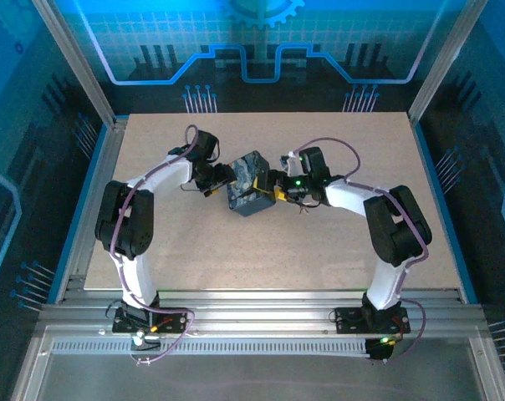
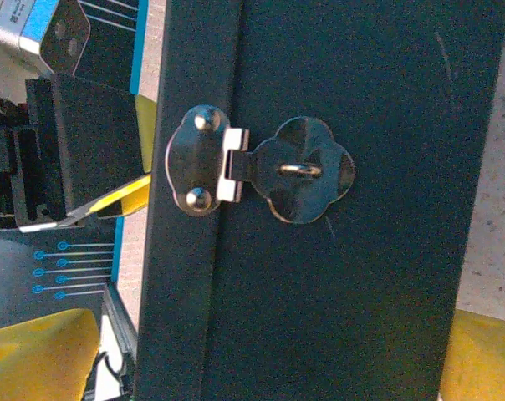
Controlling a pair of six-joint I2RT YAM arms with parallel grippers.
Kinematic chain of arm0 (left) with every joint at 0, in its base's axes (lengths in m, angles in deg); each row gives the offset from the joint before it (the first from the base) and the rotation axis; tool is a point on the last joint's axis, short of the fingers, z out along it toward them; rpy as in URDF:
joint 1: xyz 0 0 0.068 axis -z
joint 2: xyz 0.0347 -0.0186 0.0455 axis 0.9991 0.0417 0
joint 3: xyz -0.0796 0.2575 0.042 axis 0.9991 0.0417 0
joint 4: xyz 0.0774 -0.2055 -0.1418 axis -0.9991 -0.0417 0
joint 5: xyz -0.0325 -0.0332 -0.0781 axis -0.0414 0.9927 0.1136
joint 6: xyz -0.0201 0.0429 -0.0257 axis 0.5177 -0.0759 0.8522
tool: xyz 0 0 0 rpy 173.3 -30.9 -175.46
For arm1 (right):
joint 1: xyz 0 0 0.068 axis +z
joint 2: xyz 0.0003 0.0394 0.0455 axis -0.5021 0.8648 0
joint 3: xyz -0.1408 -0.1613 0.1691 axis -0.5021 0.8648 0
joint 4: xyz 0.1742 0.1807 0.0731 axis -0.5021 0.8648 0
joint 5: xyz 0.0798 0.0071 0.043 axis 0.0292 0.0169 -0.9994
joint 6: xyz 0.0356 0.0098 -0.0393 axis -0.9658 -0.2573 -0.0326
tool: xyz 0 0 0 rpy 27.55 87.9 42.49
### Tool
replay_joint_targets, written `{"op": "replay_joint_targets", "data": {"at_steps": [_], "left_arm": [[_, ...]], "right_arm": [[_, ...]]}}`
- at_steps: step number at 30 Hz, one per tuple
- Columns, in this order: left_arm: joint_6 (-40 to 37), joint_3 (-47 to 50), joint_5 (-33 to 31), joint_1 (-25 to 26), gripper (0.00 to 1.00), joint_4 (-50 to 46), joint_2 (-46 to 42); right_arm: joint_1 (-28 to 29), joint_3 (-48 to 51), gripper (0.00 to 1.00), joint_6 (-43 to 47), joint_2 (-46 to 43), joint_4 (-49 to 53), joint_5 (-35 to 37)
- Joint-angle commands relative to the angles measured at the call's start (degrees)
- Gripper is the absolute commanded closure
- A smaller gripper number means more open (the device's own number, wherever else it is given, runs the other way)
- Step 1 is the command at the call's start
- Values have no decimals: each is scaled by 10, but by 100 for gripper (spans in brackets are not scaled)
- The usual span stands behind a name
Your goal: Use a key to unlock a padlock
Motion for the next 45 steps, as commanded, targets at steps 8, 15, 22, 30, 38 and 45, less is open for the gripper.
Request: {"op": "replay_joint_targets", "data": {"at_steps": [8,15,22,30,38,45], "left_arm": [[0,-25,-20,4,39,-38,34],[-6,-34,-24,2,39,-48,34],[-7,-44,-19,2,39,-50,35],[-9,-51,-14,6,39,-55,27],[-14,-56,-32,1,39,-67,13],[-17,-41,-42,-29,38,-71,-21]], "right_arm": [[25,-90,0,157,24,213,95],[10,-87,0,175,32,223,79],[0,-109,0,206,41,264,83],[-3,-120,0,211,71,266,68],[25,-113,0,156,71,188,-2],[34,-116,0,128,59,168,-48]]}}
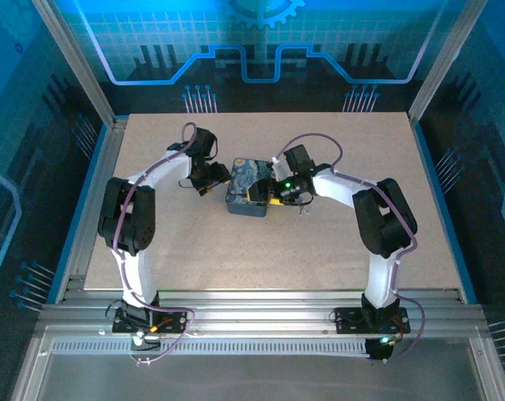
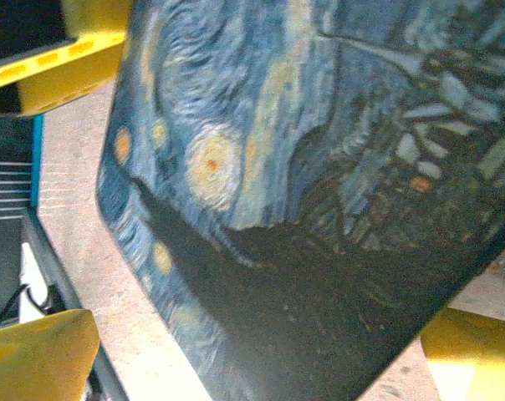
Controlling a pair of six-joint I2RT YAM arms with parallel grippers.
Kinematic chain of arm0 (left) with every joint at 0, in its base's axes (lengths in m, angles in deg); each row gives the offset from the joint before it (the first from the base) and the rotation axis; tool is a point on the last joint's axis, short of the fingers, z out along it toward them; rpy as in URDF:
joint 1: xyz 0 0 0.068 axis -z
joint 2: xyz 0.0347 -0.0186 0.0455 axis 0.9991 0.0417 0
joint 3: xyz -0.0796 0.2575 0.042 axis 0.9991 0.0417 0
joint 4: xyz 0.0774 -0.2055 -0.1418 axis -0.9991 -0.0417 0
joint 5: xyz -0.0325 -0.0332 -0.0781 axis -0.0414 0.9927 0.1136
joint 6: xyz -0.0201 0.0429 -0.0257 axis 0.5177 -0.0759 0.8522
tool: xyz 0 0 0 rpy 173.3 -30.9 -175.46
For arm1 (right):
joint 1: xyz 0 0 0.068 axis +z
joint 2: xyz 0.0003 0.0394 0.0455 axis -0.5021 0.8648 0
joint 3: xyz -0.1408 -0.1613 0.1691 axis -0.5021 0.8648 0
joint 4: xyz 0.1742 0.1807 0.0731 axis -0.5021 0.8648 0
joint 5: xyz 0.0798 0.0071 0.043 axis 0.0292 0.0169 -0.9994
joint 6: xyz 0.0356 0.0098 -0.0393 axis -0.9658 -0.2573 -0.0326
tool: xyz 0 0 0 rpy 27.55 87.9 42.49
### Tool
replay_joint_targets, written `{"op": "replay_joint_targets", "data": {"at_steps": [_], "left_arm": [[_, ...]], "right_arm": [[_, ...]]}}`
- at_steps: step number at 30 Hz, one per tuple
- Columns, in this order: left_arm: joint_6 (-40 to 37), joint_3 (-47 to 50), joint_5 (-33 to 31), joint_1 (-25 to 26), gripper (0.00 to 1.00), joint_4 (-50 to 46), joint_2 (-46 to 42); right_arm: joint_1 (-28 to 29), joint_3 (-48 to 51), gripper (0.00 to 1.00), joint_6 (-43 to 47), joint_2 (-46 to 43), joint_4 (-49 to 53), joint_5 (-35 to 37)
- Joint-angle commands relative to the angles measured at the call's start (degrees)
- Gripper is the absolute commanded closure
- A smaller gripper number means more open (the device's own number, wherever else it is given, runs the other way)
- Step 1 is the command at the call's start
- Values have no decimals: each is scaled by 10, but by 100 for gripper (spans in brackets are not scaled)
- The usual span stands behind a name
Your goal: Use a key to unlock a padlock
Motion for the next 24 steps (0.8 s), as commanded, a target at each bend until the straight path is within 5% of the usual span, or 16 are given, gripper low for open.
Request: {"op": "replay_joint_targets", "data": {"at_steps": [1,5,7,9,15,20,24], "left_arm": [[-15,0,-8,-18,38,-16,-47],[-36,21,-19,-46,35,-6,-85],[-57,24,-52,-49,24,-11,-102],[-80,33,-91,-52,2,-13,-119],[-139,102,-167,-85,1,31,-170],[-300,303,-243,-88,1,284,-293],[-411,469,-217,-95,1,521,-359]], "right_arm": [[-4,-8,0,-10,-10,-19,-44],[-37,4,0,39,-54,40,-10],[-52,17,0,74,-85,68,21],[-71,32,0,112,-118,95,66],[-156,157,0,140,-251,0,187],[-191,285,0,226,-357,-138,297],[-215,332,0,262,-389,-187,342]]}}
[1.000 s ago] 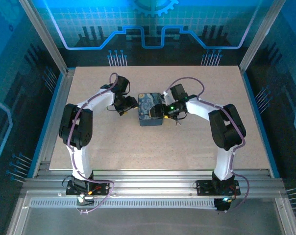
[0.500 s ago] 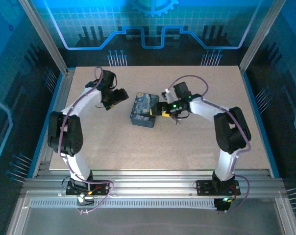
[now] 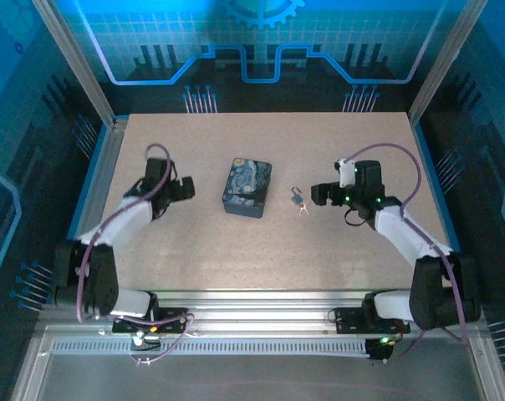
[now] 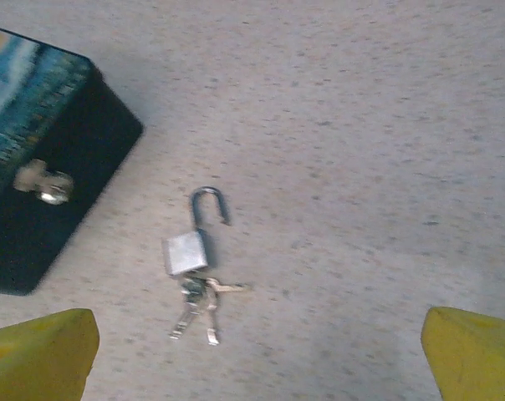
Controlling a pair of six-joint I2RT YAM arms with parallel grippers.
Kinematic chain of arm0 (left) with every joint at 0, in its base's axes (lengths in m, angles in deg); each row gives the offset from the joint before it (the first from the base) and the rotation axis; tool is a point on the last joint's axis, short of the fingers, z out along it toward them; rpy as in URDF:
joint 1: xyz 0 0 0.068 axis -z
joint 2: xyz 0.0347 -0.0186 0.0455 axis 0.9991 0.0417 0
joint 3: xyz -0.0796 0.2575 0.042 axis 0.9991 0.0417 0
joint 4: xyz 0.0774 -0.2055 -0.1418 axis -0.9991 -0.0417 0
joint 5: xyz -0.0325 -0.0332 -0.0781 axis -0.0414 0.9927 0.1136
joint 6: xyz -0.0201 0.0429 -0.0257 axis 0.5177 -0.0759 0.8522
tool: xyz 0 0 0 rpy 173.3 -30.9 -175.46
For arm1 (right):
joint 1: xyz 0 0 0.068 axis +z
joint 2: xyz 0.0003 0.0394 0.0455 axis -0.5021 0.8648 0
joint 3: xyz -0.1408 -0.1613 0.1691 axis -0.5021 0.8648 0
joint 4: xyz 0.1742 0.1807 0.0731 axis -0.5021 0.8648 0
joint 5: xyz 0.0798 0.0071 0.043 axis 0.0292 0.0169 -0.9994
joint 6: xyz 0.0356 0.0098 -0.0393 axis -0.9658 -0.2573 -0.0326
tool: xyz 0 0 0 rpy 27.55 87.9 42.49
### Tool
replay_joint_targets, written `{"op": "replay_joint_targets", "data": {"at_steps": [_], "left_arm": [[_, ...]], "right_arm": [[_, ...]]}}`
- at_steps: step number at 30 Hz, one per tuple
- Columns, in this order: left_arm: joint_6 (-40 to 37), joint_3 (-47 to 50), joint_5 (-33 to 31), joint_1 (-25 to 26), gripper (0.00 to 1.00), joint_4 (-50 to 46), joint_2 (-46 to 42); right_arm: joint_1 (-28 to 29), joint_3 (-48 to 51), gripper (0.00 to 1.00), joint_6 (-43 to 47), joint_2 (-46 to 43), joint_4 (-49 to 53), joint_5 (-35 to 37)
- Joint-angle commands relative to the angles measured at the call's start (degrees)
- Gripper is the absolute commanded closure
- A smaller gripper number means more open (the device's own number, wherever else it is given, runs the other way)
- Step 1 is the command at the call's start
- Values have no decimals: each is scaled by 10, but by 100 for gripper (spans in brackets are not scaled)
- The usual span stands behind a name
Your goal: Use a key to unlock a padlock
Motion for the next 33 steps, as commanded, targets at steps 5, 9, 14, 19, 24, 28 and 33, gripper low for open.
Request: {"op": "replay_joint_targets", "data": {"at_steps": [5,9,14,19,24,28,33], "left_arm": [[-102,135,28,-14,1,355,6],[-106,185,48,-16,1,467,27],[-109,227,50,-23,1,621,108],[-106,211,52,-26,1,604,118],[-97,205,47,-31,1,591,118],[-97,204,48,-31,1,590,117],[-93,198,72,-42,1,577,117]], "right_arm": [[-56,81,0,51,10,-203,59],[-61,141,0,67,37,-336,43],[-66,181,0,63,78,-460,11],[-56,177,0,63,129,-495,39],[-56,172,0,63,124,-477,41],[-56,173,0,63,125,-478,41],[-55,173,0,63,125,-479,41]]}}
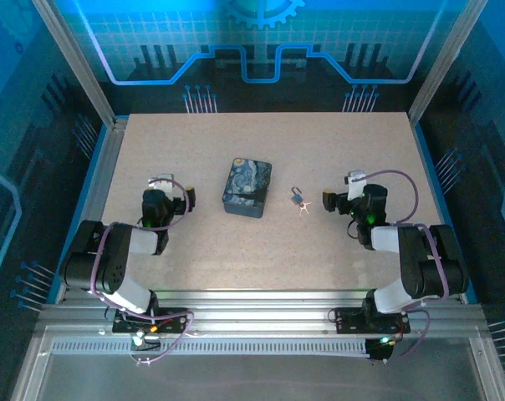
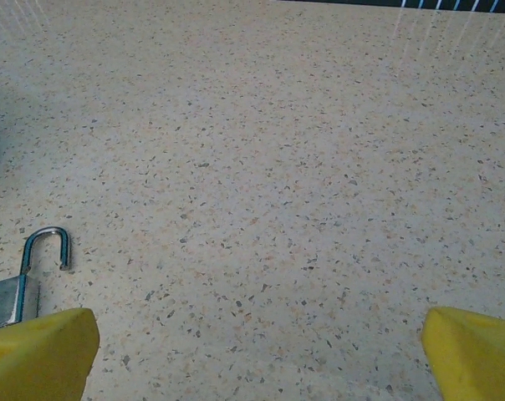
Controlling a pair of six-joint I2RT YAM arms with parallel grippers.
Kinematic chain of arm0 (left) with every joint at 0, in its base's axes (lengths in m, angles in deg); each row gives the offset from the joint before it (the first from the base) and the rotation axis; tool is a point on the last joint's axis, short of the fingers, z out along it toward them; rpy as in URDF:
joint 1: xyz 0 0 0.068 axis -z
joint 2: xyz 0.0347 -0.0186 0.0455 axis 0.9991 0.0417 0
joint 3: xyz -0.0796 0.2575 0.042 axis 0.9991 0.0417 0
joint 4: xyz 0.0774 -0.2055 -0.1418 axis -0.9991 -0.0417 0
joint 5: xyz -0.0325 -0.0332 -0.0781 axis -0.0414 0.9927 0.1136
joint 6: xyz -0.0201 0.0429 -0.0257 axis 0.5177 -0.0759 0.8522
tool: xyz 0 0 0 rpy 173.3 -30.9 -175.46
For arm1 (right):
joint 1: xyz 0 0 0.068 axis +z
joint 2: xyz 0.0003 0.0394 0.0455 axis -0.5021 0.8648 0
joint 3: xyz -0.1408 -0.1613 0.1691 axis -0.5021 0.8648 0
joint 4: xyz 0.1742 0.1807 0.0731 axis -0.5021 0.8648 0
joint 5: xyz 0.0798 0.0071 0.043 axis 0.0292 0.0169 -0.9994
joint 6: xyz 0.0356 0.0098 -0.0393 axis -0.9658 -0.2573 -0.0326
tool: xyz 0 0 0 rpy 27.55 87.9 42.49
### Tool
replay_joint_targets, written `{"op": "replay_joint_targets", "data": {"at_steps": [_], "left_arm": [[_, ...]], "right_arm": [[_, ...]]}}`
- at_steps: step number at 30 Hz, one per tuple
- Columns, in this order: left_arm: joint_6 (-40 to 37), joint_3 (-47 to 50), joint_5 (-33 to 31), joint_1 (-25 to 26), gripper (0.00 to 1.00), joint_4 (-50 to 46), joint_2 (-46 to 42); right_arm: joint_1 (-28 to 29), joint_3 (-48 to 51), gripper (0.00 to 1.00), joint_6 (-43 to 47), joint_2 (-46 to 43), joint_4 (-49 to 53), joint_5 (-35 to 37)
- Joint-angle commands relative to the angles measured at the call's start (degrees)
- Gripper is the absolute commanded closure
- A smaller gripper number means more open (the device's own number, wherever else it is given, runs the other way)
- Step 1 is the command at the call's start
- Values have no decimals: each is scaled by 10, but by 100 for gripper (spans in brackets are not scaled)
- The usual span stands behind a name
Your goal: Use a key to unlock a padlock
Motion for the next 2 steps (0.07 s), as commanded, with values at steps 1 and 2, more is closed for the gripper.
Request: {"op": "replay_joint_targets", "data": {"at_steps": [1,2], "left_arm": [[3,-12,20,-9,1,14,-3],[3,-11,19,-8,1,16,-2]], "right_arm": [[3,-5,0,9,-1,-24,9],[3,-5,0,8,-1,-24,9]]}}
